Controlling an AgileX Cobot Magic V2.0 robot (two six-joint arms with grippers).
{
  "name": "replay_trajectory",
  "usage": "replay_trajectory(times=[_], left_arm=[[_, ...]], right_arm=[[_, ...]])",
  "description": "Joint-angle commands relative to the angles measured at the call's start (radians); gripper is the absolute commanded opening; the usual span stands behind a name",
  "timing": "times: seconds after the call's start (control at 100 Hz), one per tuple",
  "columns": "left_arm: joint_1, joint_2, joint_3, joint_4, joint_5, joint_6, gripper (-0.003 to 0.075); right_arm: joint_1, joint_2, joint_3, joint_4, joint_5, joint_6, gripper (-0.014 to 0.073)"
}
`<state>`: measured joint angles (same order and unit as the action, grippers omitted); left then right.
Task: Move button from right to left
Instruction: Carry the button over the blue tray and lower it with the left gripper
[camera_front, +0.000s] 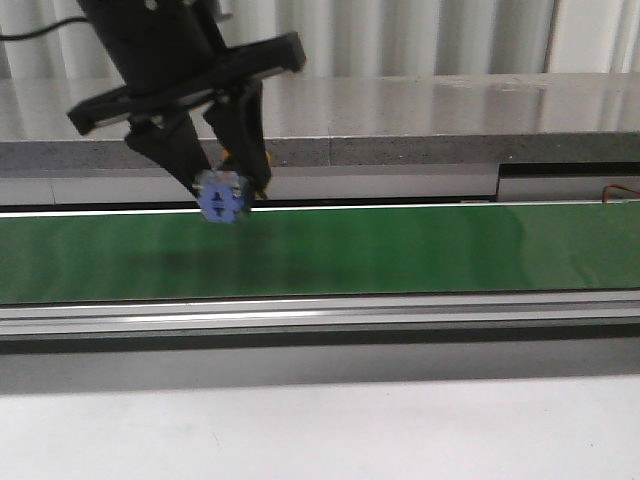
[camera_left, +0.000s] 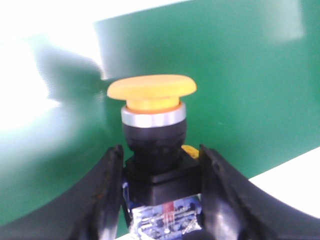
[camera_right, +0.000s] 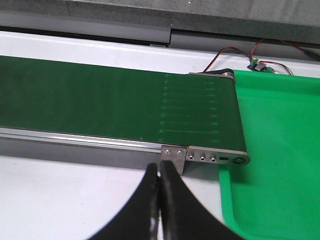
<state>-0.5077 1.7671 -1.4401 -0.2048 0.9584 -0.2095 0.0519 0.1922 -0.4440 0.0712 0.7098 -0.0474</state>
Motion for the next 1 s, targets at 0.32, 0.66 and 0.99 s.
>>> replay_trajectory(times=[0.32, 0.66, 0.99], left_arm=[[0.266, -0.183, -0.035, 0.159, 0.176, 0.134, 0.0060], [0.554, -0.183, -0.035, 0.178, 0.260, 0.288, 0.0060], [0.752, -0.131, -0.035, 0.350, 0.303, 0.406, 0.0060]], right_arm=[[0.003, 0.009, -0.022, -0.007, -0.079, -0.007, -0.0066], [0.003, 0.009, -0.022, -0.007, -0.079, -0.007, -0.0066], [0.003, 0.009, -0.022, -0.007, -0.079, -0.007, -0.0066]])
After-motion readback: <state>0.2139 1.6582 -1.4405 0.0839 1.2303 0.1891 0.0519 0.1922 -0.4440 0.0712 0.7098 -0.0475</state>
